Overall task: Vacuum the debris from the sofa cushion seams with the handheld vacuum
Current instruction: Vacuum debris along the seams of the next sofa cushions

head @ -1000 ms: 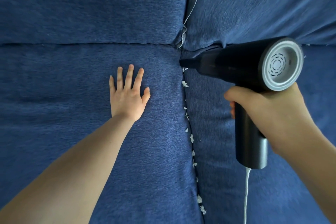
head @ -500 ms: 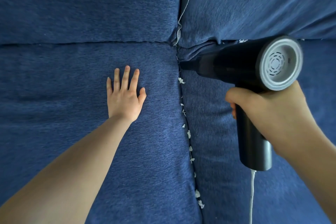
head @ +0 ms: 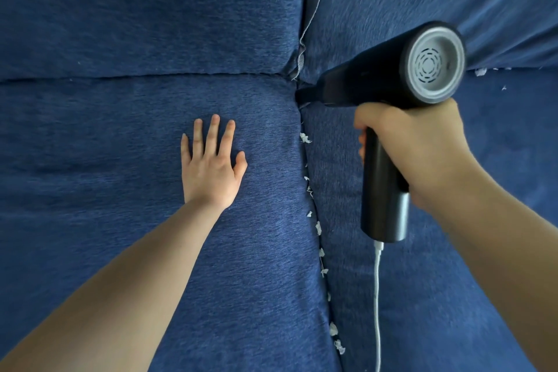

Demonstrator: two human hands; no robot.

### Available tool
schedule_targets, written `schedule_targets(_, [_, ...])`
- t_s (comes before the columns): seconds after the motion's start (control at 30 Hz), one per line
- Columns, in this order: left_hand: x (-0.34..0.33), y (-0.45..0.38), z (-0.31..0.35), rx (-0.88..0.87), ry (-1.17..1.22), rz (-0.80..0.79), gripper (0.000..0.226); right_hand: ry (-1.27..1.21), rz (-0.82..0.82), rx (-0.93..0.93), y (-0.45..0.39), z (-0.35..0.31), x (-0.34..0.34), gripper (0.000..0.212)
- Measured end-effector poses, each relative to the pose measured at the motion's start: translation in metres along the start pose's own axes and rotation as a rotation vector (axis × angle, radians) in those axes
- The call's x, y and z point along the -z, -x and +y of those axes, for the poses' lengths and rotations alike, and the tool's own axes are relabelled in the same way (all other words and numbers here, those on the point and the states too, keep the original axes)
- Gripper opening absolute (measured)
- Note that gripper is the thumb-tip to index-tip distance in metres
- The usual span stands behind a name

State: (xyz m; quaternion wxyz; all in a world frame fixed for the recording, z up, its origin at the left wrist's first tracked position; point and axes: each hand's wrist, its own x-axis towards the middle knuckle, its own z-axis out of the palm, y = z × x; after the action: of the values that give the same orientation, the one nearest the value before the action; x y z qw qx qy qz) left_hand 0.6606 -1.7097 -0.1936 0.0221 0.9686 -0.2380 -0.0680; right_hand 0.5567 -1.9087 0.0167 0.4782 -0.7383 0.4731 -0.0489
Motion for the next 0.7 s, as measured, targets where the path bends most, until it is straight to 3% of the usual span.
schedule_targets(0.7, [0.008,0.006,0.007,0.018,0.034,-0.043,0.061,0.053,-0.022,0.001,0.011,0.011,0.019,0.024])
